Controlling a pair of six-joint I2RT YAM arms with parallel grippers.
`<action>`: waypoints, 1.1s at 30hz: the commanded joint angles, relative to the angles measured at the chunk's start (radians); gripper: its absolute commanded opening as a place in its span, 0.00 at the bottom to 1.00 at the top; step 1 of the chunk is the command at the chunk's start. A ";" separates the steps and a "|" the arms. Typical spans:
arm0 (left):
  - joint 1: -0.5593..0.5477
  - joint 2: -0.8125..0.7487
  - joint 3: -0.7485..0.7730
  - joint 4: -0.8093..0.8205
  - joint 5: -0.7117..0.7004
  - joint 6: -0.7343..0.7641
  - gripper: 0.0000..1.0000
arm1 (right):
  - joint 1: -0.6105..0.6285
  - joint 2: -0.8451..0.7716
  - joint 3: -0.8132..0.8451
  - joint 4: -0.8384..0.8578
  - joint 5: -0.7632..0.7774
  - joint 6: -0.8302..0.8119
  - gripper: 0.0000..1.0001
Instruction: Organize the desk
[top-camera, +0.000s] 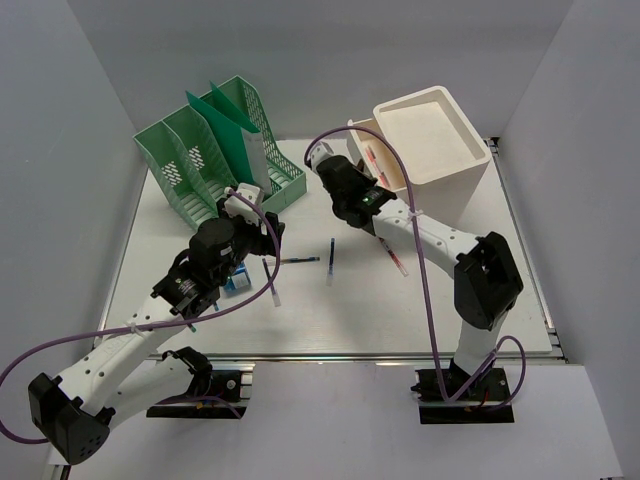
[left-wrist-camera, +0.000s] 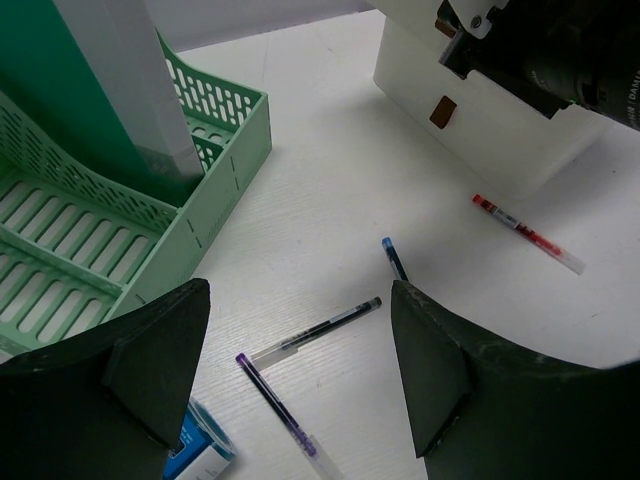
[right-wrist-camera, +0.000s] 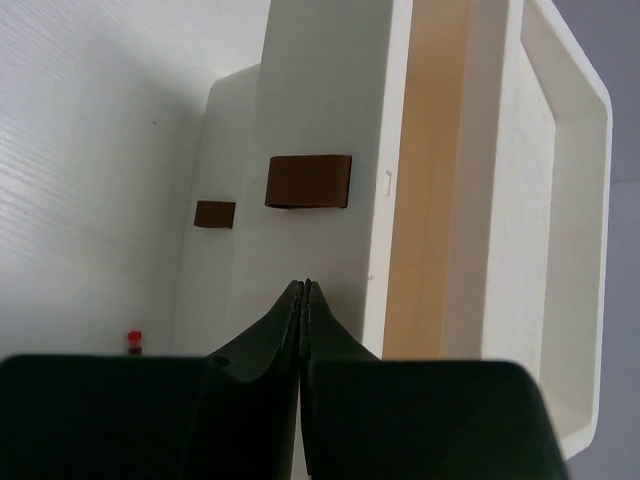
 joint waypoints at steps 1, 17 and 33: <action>0.002 -0.018 -0.004 0.012 -0.013 0.007 0.83 | -0.040 0.009 -0.006 0.066 0.099 -0.055 0.00; 0.002 -0.020 -0.007 0.013 -0.017 0.005 0.83 | -0.097 0.075 -0.005 0.212 0.154 -0.217 0.00; 0.002 -0.017 -0.010 0.016 -0.013 0.004 0.83 | -0.139 0.097 -0.013 0.262 0.161 -0.277 0.00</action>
